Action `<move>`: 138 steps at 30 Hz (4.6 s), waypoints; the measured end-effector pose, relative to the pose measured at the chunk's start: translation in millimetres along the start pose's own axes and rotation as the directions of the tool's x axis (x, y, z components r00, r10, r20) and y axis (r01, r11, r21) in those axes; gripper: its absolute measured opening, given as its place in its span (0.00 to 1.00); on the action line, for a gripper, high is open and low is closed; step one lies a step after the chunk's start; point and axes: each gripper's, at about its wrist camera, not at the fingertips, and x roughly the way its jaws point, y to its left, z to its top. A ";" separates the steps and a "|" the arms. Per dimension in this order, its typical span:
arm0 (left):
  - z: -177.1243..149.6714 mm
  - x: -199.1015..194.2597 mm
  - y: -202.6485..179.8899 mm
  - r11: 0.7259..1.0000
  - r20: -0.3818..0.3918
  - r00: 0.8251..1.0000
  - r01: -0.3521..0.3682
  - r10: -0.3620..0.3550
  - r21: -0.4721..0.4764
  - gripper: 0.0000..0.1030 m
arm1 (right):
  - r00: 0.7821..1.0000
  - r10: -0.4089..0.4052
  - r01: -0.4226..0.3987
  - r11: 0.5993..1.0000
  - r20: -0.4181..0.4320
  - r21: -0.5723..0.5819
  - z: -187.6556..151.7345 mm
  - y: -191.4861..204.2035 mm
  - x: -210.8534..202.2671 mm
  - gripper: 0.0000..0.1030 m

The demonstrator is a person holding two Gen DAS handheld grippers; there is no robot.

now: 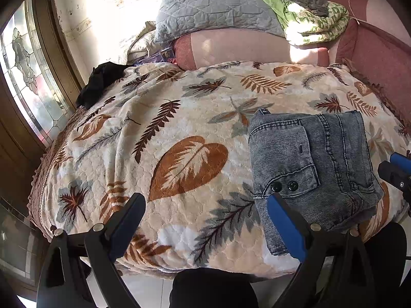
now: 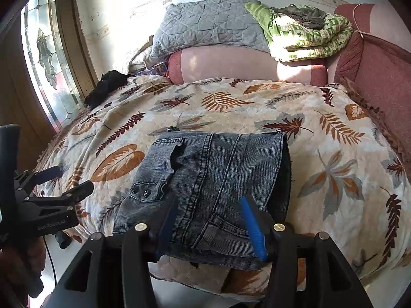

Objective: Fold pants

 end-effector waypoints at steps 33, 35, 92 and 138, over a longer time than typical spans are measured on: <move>3.0 -0.7 -19.0 0.999 -0.016 1.000 0.001 0.000 0.054 0.94 | 0.982 -0.188 0.188 0.982 0.002 -0.027 8.0 -8.5 -2.5 0.59; 2.7 2.6 -16.9 0.999 -0.027 1.000 0.002 0.000 0.047 0.94 | 0.981 -0.192 0.192 0.981 -0.001 -0.032 7.3 -8.0 -1.2 0.59; 9.8 57.7 -34.1 0.980 -0.079 0.995 -0.050 0.067 0.193 0.94 | 0.997 0.003 0.015 0.973 -0.077 0.230 10.7 -86.9 42.4 0.60; 6.5 -27.5 -25.7 0.993 0.097 0.995 -0.024 0.013 0.119 0.94 | 0.996 -0.048 0.055 0.994 -0.074 0.095 -13.0 -49.8 8.6 0.60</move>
